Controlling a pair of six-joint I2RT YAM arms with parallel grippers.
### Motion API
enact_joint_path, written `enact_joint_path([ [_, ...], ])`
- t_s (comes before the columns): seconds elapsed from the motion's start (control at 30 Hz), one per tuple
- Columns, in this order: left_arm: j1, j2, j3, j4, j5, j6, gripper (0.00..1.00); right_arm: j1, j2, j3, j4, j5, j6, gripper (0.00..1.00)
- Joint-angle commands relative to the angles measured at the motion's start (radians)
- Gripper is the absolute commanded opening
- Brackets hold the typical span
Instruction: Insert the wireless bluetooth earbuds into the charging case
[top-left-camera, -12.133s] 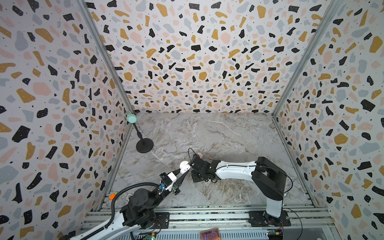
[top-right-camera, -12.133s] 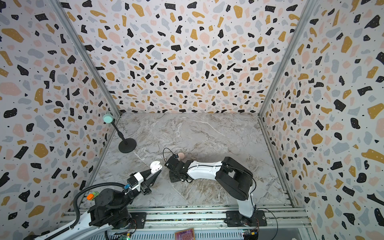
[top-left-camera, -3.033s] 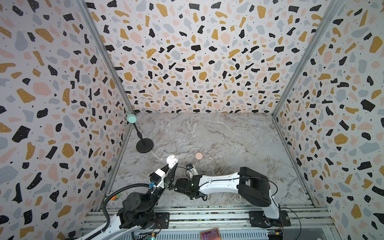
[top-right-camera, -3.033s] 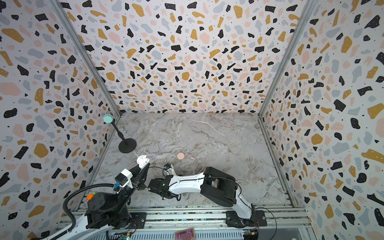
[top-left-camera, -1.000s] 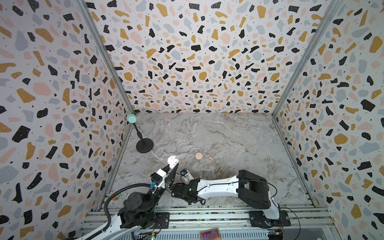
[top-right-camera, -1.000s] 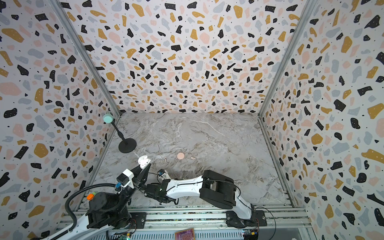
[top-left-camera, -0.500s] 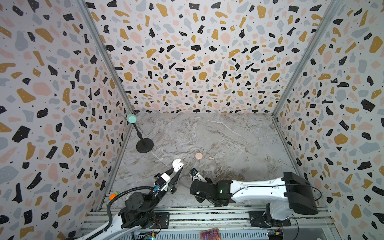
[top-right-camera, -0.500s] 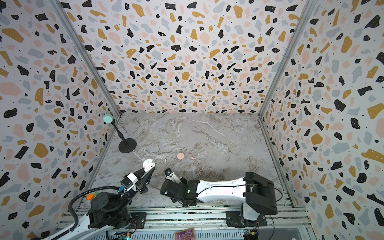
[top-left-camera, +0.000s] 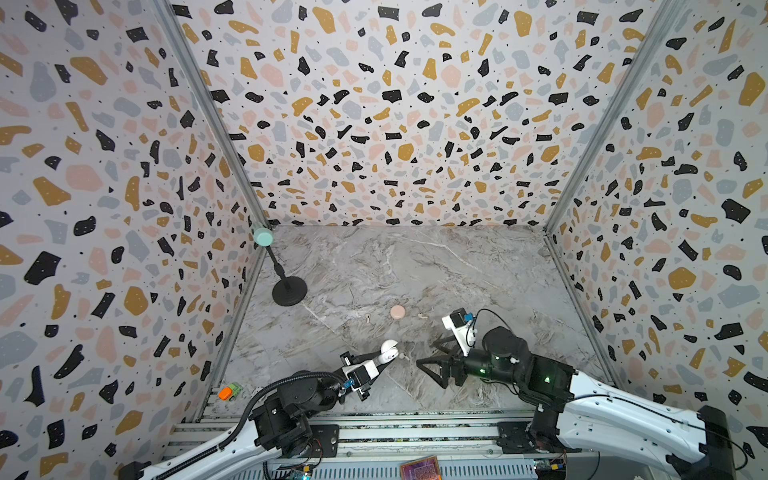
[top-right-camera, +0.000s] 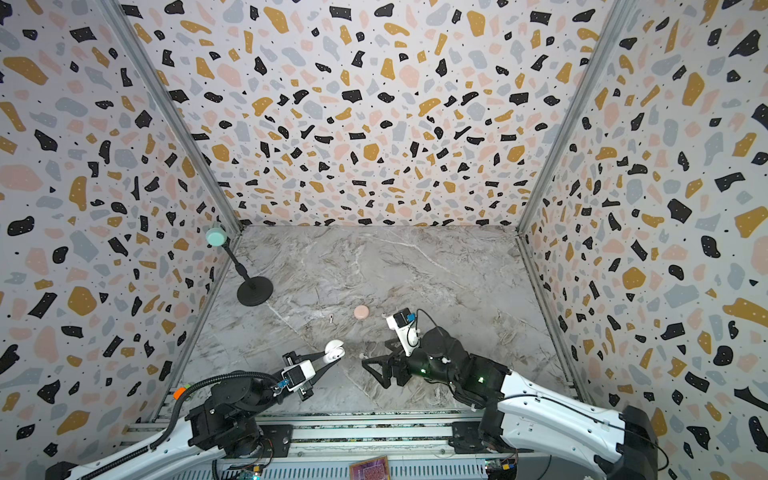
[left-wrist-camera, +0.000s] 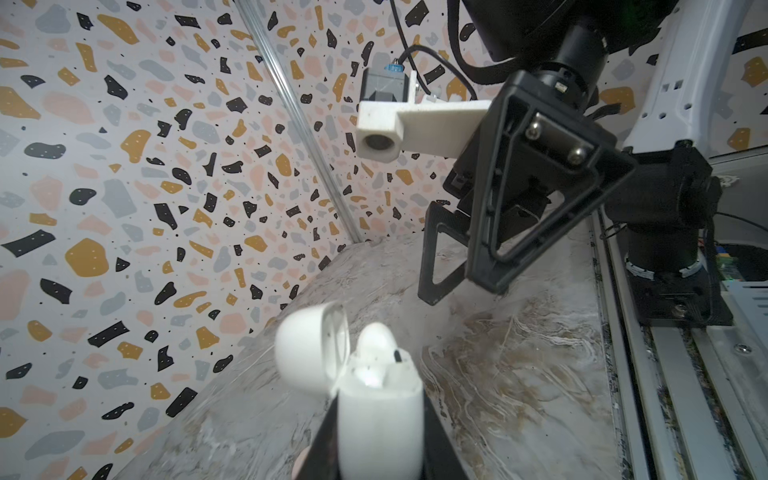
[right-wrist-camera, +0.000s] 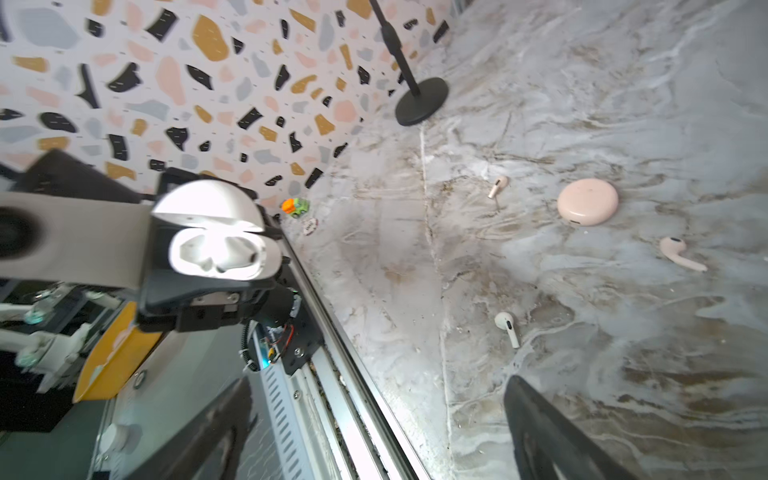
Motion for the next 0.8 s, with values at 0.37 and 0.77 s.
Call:
enact_joint_path([
  [0.37, -0.005, -0.075, -0.022, 0.08, 0.074, -0.062, 0.0, -0.213, -0.025, -0.067, 0.095, -0.456, 0.053, 0.89],
  [0.77, -0.009, -0.082, -0.025, 0.063, 0.058, -0.055, 0.0, -0.24, 0.085, -0.016, 0.003, -0.382, 0.004, 0.77],
])
